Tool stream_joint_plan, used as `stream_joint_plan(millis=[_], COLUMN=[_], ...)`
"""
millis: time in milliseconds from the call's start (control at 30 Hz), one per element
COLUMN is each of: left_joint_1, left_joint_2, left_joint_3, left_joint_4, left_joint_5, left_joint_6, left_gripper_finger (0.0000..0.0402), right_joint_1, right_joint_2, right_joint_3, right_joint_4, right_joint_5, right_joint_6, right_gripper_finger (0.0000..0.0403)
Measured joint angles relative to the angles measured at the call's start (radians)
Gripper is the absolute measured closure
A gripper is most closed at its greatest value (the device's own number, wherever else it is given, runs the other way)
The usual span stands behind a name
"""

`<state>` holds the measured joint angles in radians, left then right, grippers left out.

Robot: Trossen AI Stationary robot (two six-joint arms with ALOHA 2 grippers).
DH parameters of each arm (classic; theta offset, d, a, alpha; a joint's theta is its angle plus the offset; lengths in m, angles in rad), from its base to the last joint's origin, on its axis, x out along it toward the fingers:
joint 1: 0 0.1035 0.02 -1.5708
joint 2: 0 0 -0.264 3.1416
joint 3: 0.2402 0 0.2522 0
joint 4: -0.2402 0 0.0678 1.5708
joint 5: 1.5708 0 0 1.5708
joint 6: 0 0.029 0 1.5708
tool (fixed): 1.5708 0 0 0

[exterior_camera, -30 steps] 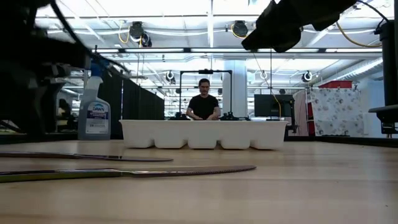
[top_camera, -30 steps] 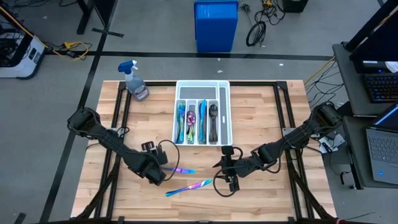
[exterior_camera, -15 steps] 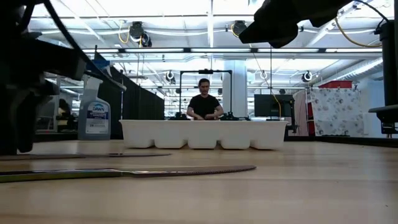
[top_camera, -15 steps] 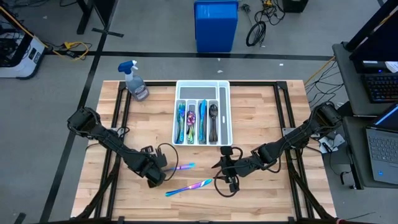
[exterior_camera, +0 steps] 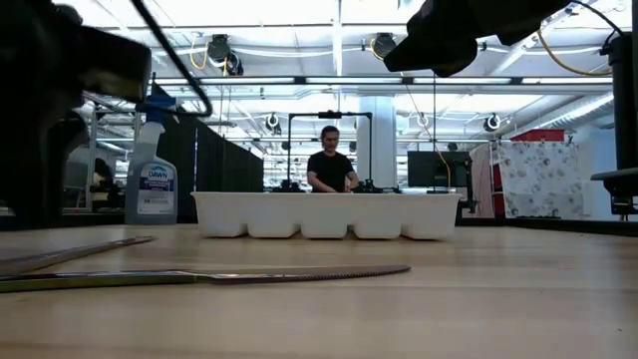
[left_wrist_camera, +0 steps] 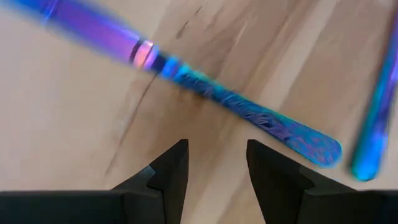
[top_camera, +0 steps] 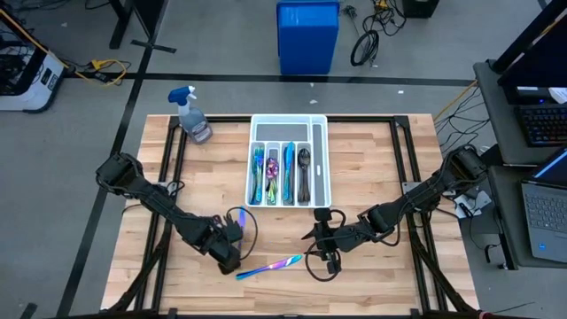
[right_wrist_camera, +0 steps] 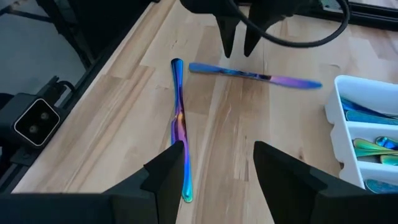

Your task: Sort silverware

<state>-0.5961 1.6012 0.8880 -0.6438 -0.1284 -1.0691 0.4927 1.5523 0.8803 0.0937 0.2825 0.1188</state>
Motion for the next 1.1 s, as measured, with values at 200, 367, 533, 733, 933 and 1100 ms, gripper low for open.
stream_joint_plan(millis=[200,367,533,733,933,1100], left_joint_1=[0.0,0.007,0.005,0.005,0.003,-0.009], left_joint_2=[0.0,0.0,0.0,0.0,-0.001,-0.001], left_joint_3=[0.018,0.018,0.018,0.018,0.013,-0.03], left_joint_4=[0.012,0.007,0.007,-0.027,-0.125,-0.122], left_joint_5=[-0.082,-0.093,-0.077,-0.088,-0.134,-0.117], left_joint_6=[0.031,0.036,0.132,0.239,0.221,0.238], left_gripper_finger=[0.0254,0.0254,0.0254,0.0254,0.0254,0.0254], right_joint_1=[0.0,0.0,0.0,-0.008,-0.008,-0.016], right_joint_2=[0.0,0.0,0.0,0.0,0.0,0.0], right_joint_3=[0.0,0.0,0.0,0.0,0.0,0.0], right_joint_4=[0.0,-0.001,-0.001,0.0,0.003,0.008], right_joint_5=[0.0,0.0,0.001,0.001,0.003,0.003], right_joint_6=[-0.008,-0.008,0.002,0.069,0.104,0.105], right_gripper_finger=[0.0227,0.0227,0.0227,0.0227,0.0227,0.0227])
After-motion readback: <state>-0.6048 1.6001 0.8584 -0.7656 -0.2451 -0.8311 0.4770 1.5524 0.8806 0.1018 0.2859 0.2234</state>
